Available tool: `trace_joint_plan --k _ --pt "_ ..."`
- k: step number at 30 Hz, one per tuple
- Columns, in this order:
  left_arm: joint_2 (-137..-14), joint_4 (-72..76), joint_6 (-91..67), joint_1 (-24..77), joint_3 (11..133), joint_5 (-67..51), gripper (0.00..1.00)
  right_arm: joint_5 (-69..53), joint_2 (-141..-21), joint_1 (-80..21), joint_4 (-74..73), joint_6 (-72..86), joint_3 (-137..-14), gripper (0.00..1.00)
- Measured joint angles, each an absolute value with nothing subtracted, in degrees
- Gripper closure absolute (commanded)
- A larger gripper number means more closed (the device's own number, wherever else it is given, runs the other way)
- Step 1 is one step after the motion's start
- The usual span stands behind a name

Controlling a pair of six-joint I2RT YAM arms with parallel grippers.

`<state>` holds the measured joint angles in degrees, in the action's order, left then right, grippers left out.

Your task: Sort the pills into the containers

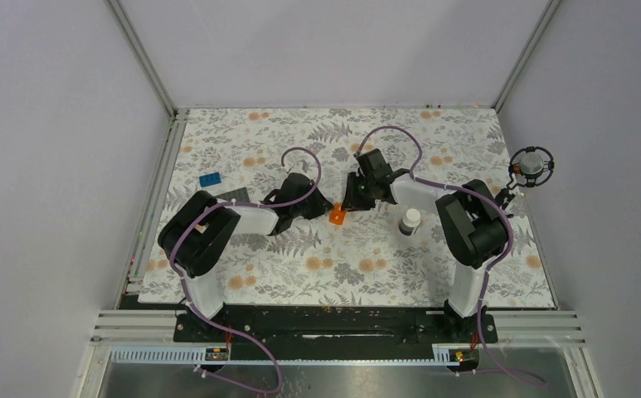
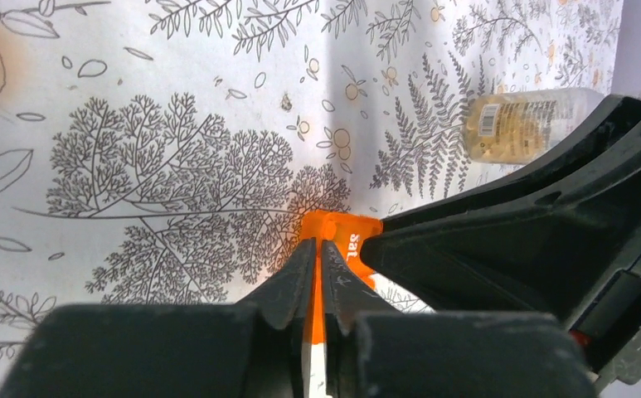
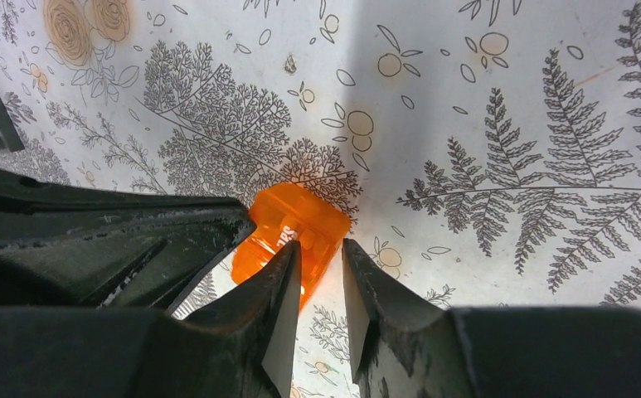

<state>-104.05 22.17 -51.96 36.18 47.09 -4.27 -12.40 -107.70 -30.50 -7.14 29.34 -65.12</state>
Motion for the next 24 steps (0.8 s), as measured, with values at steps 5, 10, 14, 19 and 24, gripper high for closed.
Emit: trace_joint_plan --k 5,10,14,19,24 --pt "-101.56 16.29 -50.89 36.62 47.11 -3.90 0.72 -10.57 -107.77 -30.98 -10.22 28.38 -67.22 0.59" --pt "-98.63 8.43 -48.66 36.07 49.60 -3.01 0.61 -8.45 -107.72 -31.14 -15.40 26.15 -73.38 0.50" --pt "-93.01 5.06 -45.76 34.17 50.96 -2.13 0.39 -6.50 -105.12 -31.14 -17.93 24.29 -75.96 0.42" --pt "-81.82 -0.67 -41.34 32.88 50.85 0.75 0.02 -2.26 -94.72 -31.14 -21.56 22.20 -73.43 0.28" --pt "-68.23 -9.13 -36.69 32.97 50.59 3.81 0.01 4.16 -77.28 -31.14 -25.82 19.59 -68.20 0.01"
